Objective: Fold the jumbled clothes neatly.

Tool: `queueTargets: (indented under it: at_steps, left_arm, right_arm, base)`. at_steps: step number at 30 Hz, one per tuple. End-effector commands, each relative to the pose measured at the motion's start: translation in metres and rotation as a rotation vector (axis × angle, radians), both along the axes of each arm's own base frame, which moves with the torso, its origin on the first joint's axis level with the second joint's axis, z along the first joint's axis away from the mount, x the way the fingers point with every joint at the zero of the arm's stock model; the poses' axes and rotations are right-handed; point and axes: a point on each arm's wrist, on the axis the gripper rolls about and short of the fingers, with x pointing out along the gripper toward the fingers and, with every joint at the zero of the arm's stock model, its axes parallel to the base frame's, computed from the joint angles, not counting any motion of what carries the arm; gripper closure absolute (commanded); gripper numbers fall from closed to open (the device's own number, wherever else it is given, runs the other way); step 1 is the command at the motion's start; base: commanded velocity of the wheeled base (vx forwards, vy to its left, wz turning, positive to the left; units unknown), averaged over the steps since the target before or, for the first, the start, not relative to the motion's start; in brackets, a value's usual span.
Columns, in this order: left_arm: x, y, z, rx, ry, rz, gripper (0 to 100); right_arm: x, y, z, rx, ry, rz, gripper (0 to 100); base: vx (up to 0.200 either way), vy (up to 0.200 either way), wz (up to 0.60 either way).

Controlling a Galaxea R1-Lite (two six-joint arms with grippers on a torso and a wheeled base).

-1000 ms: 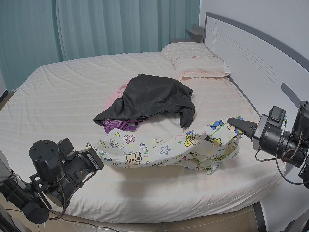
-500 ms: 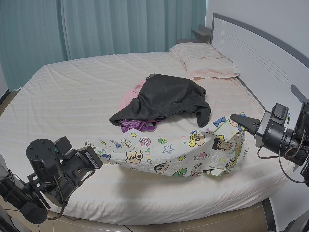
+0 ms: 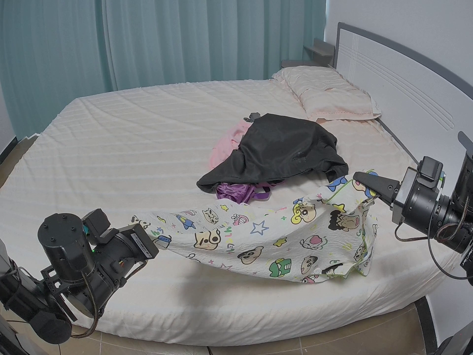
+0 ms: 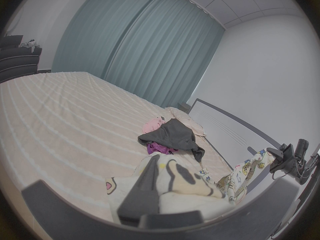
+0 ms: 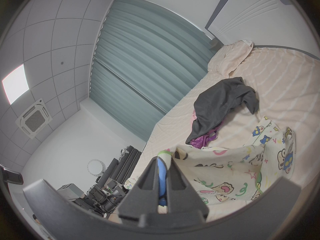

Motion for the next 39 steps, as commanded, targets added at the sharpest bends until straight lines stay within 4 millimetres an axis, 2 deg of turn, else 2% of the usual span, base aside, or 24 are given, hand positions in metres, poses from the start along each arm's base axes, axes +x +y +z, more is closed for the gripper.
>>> queueTargets:
  at_steps: [1, 11, 39]
  left_arm:
    - [-0.001, 0.000, 0.002, -0.005, -0.009, 0.001, 100]
    - [-0.004, 0.003, 0.009, -0.021, -0.035, 0.001, 100]
    - [-0.005, 0.004, 0.013, -0.031, -0.049, 0.001, 100]
  right_arm:
    - [0.000, 0.000, 0.002, 0.009, -0.015, -0.001, 100]
    - [0.002, 0.002, 0.002, 0.020, -0.037, 0.005, 100]
    - [0.002, 0.003, 0.007, 0.028, -0.057, 0.010, 100]
  base:
    - [0.000, 0.200, 0.00]
    - [0.000, 0.200, 0.00]
    - [0.000, 0.200, 0.00]
